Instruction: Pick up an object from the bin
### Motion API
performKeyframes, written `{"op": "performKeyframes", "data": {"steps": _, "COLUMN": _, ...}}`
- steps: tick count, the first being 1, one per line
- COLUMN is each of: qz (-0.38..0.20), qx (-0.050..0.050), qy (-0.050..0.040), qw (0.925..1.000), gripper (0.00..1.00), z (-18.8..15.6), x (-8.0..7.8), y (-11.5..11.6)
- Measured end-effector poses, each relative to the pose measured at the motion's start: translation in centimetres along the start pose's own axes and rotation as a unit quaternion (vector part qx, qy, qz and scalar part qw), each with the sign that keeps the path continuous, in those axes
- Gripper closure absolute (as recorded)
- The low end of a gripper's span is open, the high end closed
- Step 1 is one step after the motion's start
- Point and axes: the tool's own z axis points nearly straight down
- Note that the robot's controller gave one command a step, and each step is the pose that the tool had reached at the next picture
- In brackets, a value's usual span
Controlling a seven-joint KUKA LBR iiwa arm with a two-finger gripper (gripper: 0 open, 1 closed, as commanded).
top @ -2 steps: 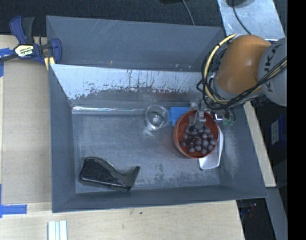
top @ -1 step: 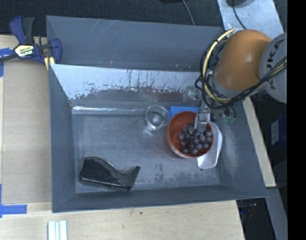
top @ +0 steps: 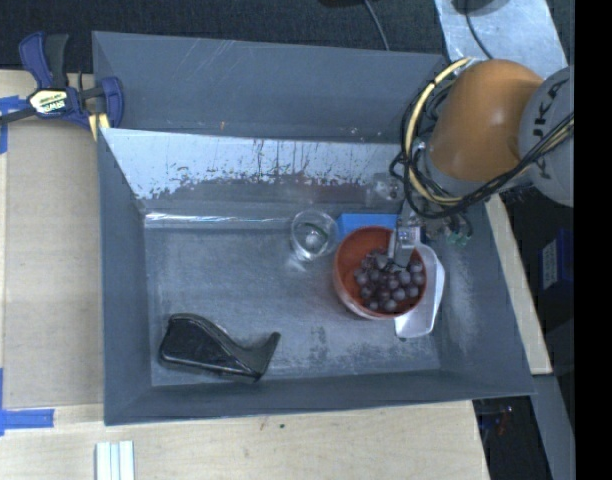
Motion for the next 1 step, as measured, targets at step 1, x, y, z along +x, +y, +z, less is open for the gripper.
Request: {"op": "performKeyframes", "data": {"steps": 1, "qz": -0.016, "qx": -0.001, "qy": 0.0002, "qw": 0.9999, "gripper": 0.0, "z": 2.99, "x": -1.25, "y": 3.38}}
